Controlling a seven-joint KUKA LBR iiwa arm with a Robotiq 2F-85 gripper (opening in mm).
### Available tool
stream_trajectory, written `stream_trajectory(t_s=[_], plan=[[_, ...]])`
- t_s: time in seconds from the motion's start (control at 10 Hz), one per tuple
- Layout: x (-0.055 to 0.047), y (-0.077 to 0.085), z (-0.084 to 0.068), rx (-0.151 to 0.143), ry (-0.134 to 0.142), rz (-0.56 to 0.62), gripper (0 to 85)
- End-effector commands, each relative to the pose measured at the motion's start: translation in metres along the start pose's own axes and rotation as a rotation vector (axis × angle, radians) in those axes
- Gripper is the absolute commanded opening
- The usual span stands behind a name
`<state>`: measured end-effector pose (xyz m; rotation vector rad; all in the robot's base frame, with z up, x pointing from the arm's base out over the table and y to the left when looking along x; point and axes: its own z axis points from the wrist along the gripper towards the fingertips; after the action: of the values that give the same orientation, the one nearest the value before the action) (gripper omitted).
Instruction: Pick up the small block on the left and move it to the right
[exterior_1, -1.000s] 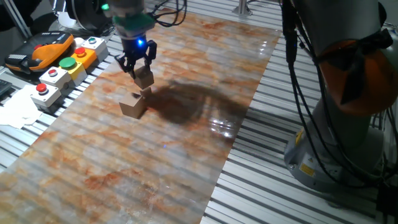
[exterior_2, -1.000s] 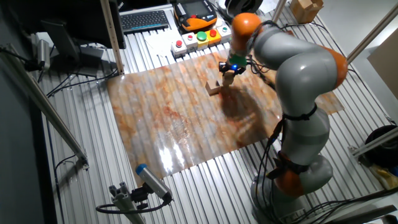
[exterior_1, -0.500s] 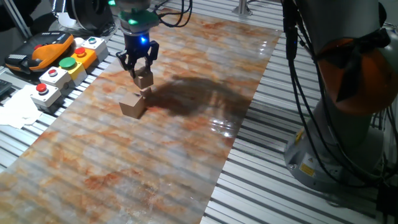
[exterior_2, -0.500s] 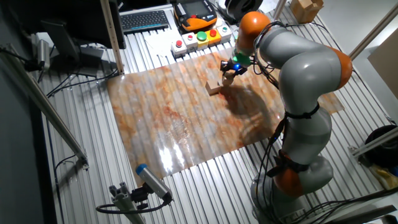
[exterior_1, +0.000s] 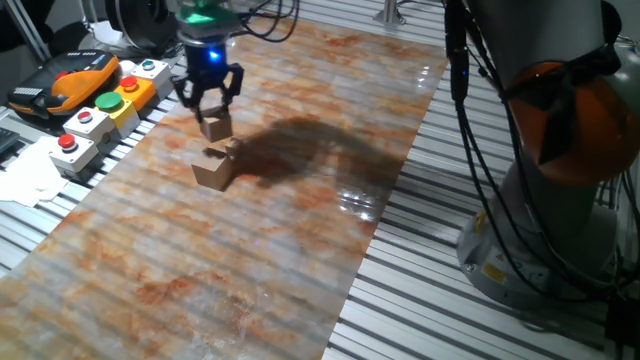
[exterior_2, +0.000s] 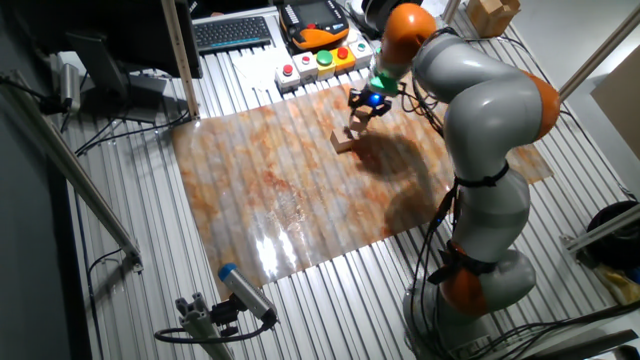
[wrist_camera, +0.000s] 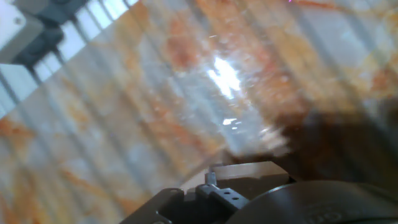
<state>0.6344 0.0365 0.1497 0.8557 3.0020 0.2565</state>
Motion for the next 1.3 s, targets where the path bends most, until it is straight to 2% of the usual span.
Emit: stream_trajectory(t_s=[0.0,0.1,0.2,0.3,0.4,0.6,0.8,1.0,1.2], plan=[[0.016,0.028,0.005,0.001,-0.004,0.014,0.0],[0.026,0.044,0.011,0.019,-0.017,0.029,0.0],[0.037,0.060,0.018,0.021,-0.023,0.064,0.0],[0.048,0.073,0.022,0.002,-0.016,0.107,0.0],[0.057,0.085,0.025,0.002,-0.017,0.130,0.0],[0.070,0.101,0.027,-0.037,-0.012,0.188,0.0],[0.078,0.107,0.038,-0.038,-0.030,0.220,0.0],[0.085,0.111,0.046,-0.027,-0.042,0.238,0.0],[0.091,0.116,0.057,0.030,-0.084,0.243,0.0]])
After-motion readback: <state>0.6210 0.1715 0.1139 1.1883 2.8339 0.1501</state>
